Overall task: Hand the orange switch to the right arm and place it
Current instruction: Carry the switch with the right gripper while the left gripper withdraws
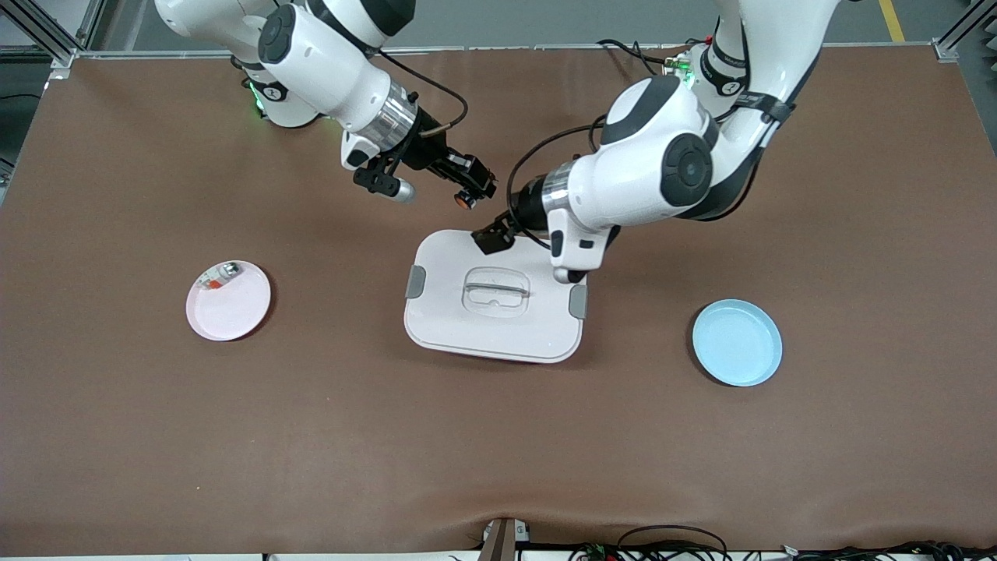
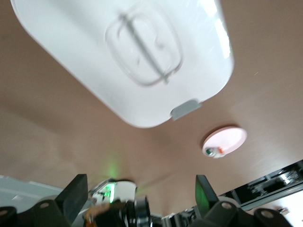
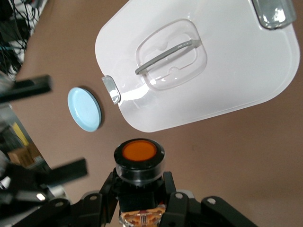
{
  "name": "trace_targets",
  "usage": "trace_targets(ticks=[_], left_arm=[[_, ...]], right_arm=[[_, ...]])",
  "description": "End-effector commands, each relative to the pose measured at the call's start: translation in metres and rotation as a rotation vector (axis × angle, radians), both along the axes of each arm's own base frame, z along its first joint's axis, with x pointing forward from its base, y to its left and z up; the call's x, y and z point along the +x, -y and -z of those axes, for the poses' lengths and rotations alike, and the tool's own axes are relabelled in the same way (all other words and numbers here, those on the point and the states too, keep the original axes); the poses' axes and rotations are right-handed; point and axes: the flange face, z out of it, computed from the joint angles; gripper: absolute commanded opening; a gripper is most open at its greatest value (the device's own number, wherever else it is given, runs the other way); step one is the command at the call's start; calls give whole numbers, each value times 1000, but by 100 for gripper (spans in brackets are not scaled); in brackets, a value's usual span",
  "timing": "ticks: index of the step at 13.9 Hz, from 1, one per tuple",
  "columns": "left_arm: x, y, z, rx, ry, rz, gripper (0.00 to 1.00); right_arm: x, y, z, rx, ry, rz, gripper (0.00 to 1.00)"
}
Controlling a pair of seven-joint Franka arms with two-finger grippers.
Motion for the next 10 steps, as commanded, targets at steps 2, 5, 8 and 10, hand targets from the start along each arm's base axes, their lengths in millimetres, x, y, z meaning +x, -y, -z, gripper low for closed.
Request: trace_targets(ticks=[2, 5, 8, 10], left_arm=[[25, -46, -26, 73, 103, -57, 100], [43, -80, -24, 204, 198, -58, 100], [59, -122, -16, 350, 260, -1, 100], [68, -162, -16, 447, 285, 93, 100]], right_arm=[[29, 39, -21, -87, 58, -242, 2], [44, 91, -13, -234, 117, -489, 2], [56, 135, -9, -376, 173, -688, 2], [67, 168, -6, -442, 227, -855, 2]])
